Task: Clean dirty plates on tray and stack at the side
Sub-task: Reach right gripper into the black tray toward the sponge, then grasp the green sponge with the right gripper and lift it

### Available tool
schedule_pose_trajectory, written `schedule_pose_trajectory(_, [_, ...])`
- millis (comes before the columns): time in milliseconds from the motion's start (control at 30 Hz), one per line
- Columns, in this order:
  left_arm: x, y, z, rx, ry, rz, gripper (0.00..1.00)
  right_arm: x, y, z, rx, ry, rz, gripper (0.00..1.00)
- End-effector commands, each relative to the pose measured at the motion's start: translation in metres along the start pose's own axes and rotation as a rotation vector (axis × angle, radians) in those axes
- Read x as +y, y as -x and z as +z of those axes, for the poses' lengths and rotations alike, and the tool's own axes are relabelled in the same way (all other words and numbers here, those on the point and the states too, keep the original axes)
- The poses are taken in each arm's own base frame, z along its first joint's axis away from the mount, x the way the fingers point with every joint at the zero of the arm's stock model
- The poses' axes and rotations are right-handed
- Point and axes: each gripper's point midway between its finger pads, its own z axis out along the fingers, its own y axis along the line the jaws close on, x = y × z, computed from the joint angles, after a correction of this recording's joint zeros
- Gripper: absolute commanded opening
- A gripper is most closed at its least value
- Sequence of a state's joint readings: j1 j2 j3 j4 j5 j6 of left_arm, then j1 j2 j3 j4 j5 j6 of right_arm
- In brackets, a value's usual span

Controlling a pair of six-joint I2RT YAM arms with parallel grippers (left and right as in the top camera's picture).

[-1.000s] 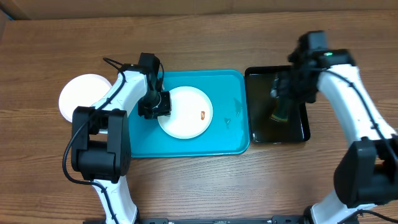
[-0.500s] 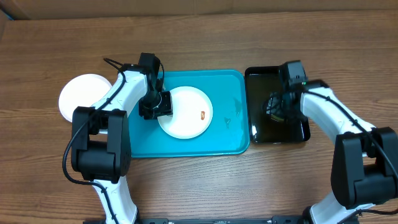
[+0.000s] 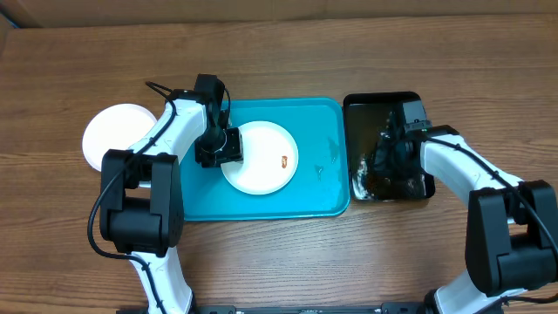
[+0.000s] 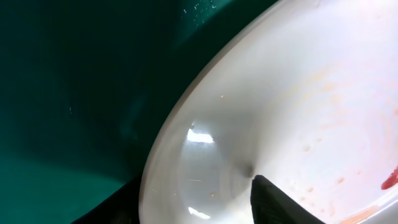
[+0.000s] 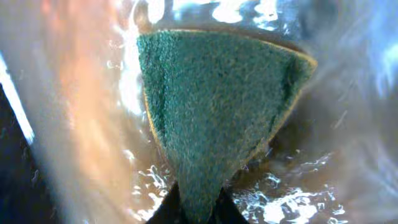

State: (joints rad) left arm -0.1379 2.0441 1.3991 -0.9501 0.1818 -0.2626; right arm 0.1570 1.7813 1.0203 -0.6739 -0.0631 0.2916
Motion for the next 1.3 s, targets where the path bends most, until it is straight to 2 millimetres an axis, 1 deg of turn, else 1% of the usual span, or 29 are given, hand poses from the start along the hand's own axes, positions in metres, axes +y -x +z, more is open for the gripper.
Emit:
schedule_pose_trajectory(0, [0.004, -0.013, 0.012, 0.049, 0.015, -0.008, 0.57, 0.022, 0.021, -0.028, -0.038, 0.084, -0.040, 0.42])
schedule_pose_trajectory(67, [0.004, -0.013, 0.012, 0.051, 0.015, -0.009, 0.57, 0.014, 0.028, -0.034, -0.056, 0.028, -0.038, 0.56])
schedule_pose_trajectory(133, [0.004, -0.014, 0.012, 0.051, 0.016, -0.009, 0.57, 0.006, 0.031, -0.035, -0.075, -0.023, -0.036, 0.64])
schedule_pose_trajectory(267, [0.004, -0.013, 0.012, 0.050, 0.015, -0.009, 0.58, -0.009, 0.033, -0.028, -0.090, -0.103, -0.030, 0.65])
schedule_pose_trajectory(467, [0.003, -0.012, 0.012, 0.047, 0.014, -0.009, 0.58, -0.013, 0.029, -0.002, -0.098, -0.104, -0.001, 0.66])
schedule_pose_trajectory(500, [0.003, -0.012, 0.012, 0.047, 0.014, -0.009, 0.57, -0.013, 0.029, 0.000, -0.105, -0.099, 0.005, 0.63])
schedule_pose_trajectory(533, [0.003, -0.012, 0.012, 0.047, 0.014, -0.008, 0.57, -0.013, 0.030, 0.002, -0.113, -0.093, 0.011, 0.47])
schedule_pose_trajectory(567, [0.003, -0.012, 0.012, 0.047, 0.014, -0.008, 0.56, -0.012, 0.032, 0.002, -0.121, -0.091, 0.017, 0.17])
schedule_pose_trajectory(600, [0.003, -0.012, 0.012, 0.047, 0.014, -0.008, 0.54, -0.011, 0.033, 0.002, -0.129, -0.087, 0.019, 0.04])
schedule_pose_trajectory(667, [0.003, -0.013, 0.012, 0.048, 0.015, -0.008, 0.49, -0.008, 0.037, 0.002, -0.141, -0.070, 0.018, 0.04])
schedule_pose_trajectory(700, [0.003, -0.013, 0.012, 0.048, 0.015, -0.004, 0.48, -0.007, 0.038, 0.002, -0.146, -0.065, 0.018, 0.04])
schedule_pose_trajectory(733, [0.004, -0.012, 0.012, 0.046, 0.017, -0.004, 0.48, -0.007, 0.038, 0.002, -0.147, -0.065, 0.018, 0.13])
schedule_pose_trajectory(767, [0.004, -0.012, 0.012, 0.045, 0.018, -0.004, 0.51, -0.007, 0.038, 0.002, -0.146, -0.066, 0.018, 0.33])
schedule_pose_trajectory(800, [0.004, -0.011, 0.012, 0.040, 0.017, -0.003, 0.63, -0.008, 0.037, 0.002, -0.142, -0.067, 0.018, 0.51])
schedule_pose_trajectory(833, [0.003, -0.009, 0.013, 0.035, 0.015, -0.003, 0.68, -0.009, 0.034, 0.002, -0.131, -0.072, 0.018, 0.54])
schedule_pose_trajectory(867, [0.003, -0.008, 0.013, 0.031, 0.014, -0.002, 0.68, -0.010, 0.032, 0.002, -0.120, -0.076, 0.019, 0.56])
schedule_pose_trajectory(1000, [0.002, -0.004, 0.013, 0.012, 0.009, 0.001, 0.55, -0.014, 0.022, 0.003, -0.080, -0.091, 0.020, 0.55])
schedule_pose_trajectory(1033, [0.001, -0.002, 0.013, 0.003, 0.007, 0.003, 0.52, -0.014, 0.021, 0.004, -0.080, -0.091, 0.019, 0.54])
schedule_pose_trajectory(1067, [0.001, 0.000, 0.013, -0.005, 0.004, 0.004, 0.48, -0.014, 0.021, 0.004, -0.079, -0.092, 0.020, 0.51])
schedule_pose_trajectory(1133, [0.000, 0.003, 0.013, -0.015, 0.001, -0.001, 0.35, -0.014, 0.021, 0.004, -0.082, -0.091, 0.019, 0.25])
schedule_pose_trajectory(1167, [0.000, 0.003, 0.013, -0.015, 0.001, -0.012, 0.24, -0.014, 0.022, 0.004, -0.083, -0.090, 0.020, 0.13])
schedule_pose_trajectory(1200, [0.000, 0.003, 0.013, -0.014, 0.001, -0.023, 0.17, -0.013, 0.022, 0.004, -0.083, -0.089, 0.020, 0.04])
schedule_pose_trajectory(1267, [0.000, 0.000, 0.013, -0.005, 0.003, -0.033, 0.04, -0.010, 0.021, 0.004, -0.077, -0.070, 0.019, 0.04])
